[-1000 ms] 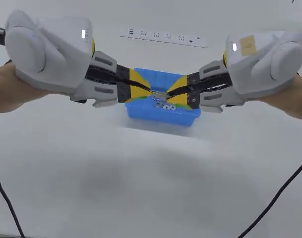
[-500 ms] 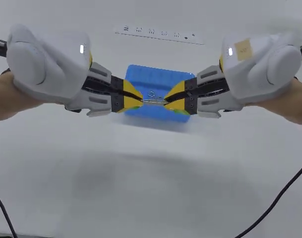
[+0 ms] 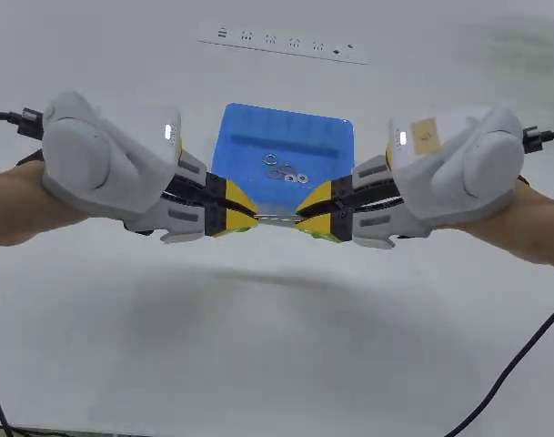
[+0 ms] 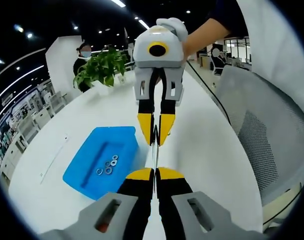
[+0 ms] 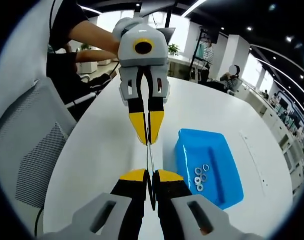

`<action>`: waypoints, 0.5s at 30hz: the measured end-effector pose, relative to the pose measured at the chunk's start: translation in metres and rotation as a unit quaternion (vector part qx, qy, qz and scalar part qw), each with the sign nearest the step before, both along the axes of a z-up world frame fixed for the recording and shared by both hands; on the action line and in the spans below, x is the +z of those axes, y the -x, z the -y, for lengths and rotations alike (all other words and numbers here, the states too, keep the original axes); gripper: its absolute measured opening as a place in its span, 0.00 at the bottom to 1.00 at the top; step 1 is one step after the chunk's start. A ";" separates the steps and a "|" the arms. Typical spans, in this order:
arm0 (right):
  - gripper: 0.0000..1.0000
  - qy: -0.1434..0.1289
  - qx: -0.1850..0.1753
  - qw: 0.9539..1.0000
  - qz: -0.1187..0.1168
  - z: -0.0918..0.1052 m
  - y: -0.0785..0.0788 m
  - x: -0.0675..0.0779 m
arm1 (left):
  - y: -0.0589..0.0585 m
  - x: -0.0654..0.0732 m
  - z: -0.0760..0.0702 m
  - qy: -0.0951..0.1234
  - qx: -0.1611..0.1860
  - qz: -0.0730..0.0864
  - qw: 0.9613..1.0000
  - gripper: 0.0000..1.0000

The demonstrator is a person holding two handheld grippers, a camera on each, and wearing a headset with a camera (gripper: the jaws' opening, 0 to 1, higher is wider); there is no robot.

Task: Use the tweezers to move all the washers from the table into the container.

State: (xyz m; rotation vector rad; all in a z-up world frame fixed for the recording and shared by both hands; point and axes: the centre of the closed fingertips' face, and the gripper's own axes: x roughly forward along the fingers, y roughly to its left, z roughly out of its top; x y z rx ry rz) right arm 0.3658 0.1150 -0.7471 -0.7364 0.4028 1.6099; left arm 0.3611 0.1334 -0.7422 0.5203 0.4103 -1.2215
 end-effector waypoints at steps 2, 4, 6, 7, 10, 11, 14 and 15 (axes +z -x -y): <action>0.07 0.005 -0.002 1.000 -0.003 -0.001 -0.001 -0.007 | -0.002 -0.010 -0.001 -0.004 0.003 -0.009 1.000 0.05; 0.07 0.013 -0.007 1.000 -0.009 0.000 -0.002 -0.017 | -0.003 -0.016 -0.001 -0.003 0.005 -0.017 1.000 0.05; 0.08 0.012 -0.013 1.000 -0.018 0.000 -0.002 -0.025 | -0.003 -0.026 -0.002 -0.004 0.008 -0.028 1.000 0.06; 0.08 0.014 -0.015 1.000 -0.018 0.001 -0.004 -0.030 | -0.004 -0.029 -0.002 -0.004 0.010 -0.031 0.999 0.06; 0.08 0.019 -0.020 0.999 -0.020 0.001 -0.005 -0.038 | -0.004 -0.039 -0.001 -0.013 0.011 -0.037 0.999 0.06; 0.08 0.020 -0.021 0.999 -0.022 0.001 -0.004 -0.040 | -0.004 -0.042 -0.001 -0.016 0.012 -0.043 0.999 0.06; 0.08 0.025 -0.022 0.999 -0.021 0.002 -0.003 -0.044 | -0.004 -0.047 0.000 -0.029 0.009 -0.046 0.999 0.06; 0.08 0.026 -0.022 0.999 -0.021 0.002 -0.003 -0.045 | -0.003 -0.050 0.000 -0.037 0.004 -0.045 0.998 0.06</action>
